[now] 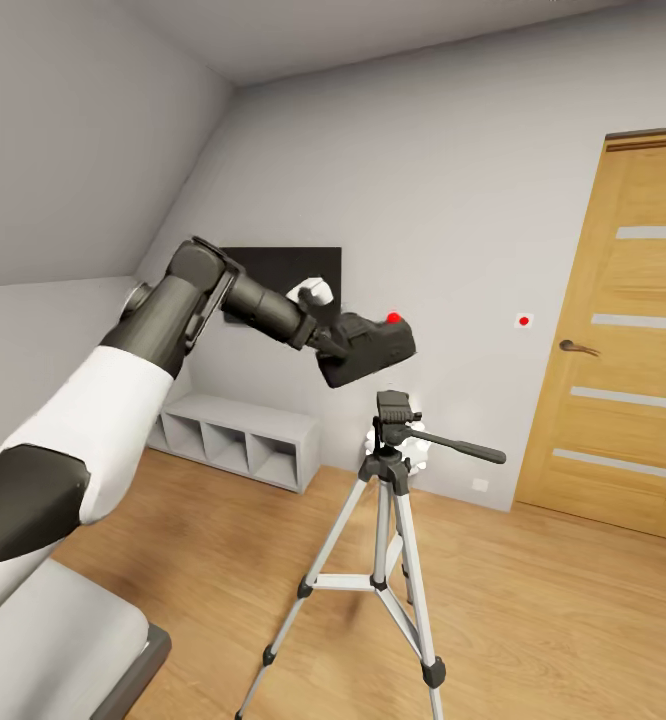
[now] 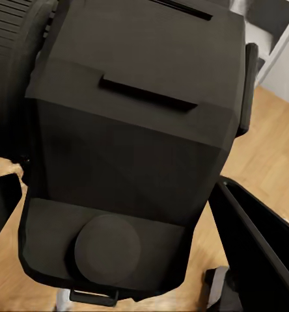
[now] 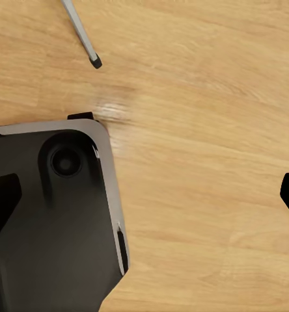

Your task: Attach the digital camera to the camera tripod in the bedroom.

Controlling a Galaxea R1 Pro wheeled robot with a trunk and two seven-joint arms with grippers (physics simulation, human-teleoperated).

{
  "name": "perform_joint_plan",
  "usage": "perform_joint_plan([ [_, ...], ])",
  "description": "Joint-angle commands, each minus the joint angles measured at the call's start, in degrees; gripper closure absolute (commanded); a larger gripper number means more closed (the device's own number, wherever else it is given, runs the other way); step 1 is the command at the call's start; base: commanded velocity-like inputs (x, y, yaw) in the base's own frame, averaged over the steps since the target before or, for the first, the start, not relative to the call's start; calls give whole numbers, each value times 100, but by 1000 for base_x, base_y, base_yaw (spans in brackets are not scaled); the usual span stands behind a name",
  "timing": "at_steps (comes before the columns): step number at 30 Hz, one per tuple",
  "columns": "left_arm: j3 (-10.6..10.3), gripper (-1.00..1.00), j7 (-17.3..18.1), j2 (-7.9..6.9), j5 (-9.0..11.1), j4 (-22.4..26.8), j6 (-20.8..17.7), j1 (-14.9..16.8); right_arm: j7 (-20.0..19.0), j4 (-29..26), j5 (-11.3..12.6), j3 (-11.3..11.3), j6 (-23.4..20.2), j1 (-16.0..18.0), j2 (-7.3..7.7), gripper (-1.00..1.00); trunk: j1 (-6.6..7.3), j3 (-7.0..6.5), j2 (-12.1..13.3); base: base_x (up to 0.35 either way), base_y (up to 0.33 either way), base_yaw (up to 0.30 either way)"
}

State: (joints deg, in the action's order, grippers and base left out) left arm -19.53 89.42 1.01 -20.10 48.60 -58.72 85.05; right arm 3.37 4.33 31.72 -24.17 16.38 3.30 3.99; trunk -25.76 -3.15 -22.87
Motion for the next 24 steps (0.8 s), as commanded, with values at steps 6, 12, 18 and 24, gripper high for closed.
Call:
perform_joint_plan([
  [6,-295,100,58,-7,-62,6,-128,2,6,15,13,-35,23,4,-3,-100,-2,2,-5,0,0,0],
  [12,-333,100,58,-12,-61,9,-128,2,6,15,11,-35,23,4,-3,-100,-2,2,-5,0,0,0],
  [18,-339,100,58,-19,-63,11,-128,2,6,15,10,-35,23,4,-3,-100,-2,2,-5,0,0,0],
  [24,-353,100,58,-8,-63,86,-128,2,6,15,10,-35,23,4,-3,-100,-2,2,-5,0,0,0],
])
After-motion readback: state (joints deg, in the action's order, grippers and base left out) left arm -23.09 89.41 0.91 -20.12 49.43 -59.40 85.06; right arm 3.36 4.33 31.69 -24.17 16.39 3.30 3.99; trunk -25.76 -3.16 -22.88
